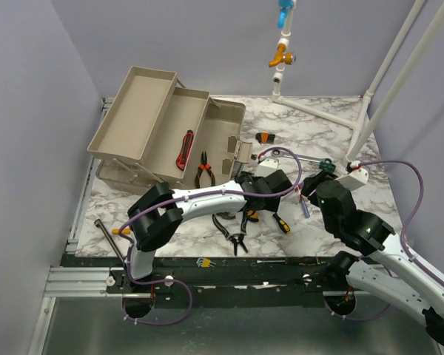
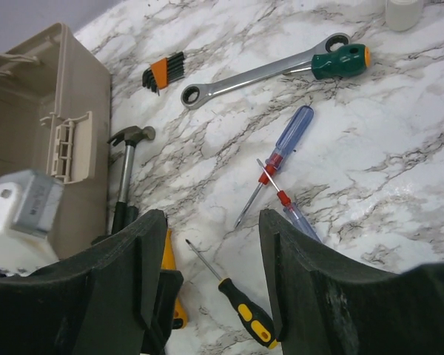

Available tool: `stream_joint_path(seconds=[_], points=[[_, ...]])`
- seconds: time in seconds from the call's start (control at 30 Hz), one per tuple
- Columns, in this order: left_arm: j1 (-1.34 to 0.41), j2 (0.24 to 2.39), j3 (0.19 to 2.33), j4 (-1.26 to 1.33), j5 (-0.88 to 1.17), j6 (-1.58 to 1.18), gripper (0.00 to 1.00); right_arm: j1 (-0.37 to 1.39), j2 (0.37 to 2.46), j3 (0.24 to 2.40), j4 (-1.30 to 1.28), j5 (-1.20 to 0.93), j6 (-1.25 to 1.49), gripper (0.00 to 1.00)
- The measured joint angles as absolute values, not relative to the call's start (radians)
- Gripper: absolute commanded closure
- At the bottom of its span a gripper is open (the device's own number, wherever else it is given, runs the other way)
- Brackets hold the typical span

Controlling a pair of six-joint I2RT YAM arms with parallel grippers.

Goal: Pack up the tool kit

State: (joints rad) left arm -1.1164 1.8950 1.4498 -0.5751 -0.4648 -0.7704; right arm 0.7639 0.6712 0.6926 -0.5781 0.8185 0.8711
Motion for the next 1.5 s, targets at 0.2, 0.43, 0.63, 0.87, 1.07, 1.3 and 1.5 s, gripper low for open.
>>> stream_joint_path(seconds=[0.2, 0.43, 0.63, 0.87, 1.07, 1.3, 1.5], points=[[-1.106, 1.932, 1.445, -0.581, -0.462, -0.802, 0.20, 0.764, 0.627, 0.676, -0.579, 0.818, 0.879, 0.41], [-1.090, 1.990, 1.422, -0.561, -0.446, -0.823, 0.34, 0.764, 0.625, 0.668, -0.581, 0.816, 0.890, 0.41], [-1.056, 2.011, 1.389, -0.513, -0.410, -0.827, 0.66, 0.764, 0.620, 0.665, -0.581, 0.810, 0.892, 0.41], [-1.042, 2.008, 1.387, -0.490, -0.403, -0.808, 0.99, 0.764, 0.624, 0.662, -0.581, 0.801, 0.898, 0.41], [-1.042, 1.975, 1.367, -0.495, -0.403, -0.760, 1.00, 0.764, 0.633, 0.662, -0.580, 0.796, 0.899, 0.41], [-1.040, 1.738, 1.331, -0.504, -0.360, -0.675, 1.00, 0.764, 0.665, 0.658, -0.556, 0.733, 0.860, 0.42], [-0.978, 1.499, 1.333, -0.510, -0.270, -0.570, 1.00, 0.764, 0.733, 0.630, -0.479, 0.537, 0.746, 0.40]])
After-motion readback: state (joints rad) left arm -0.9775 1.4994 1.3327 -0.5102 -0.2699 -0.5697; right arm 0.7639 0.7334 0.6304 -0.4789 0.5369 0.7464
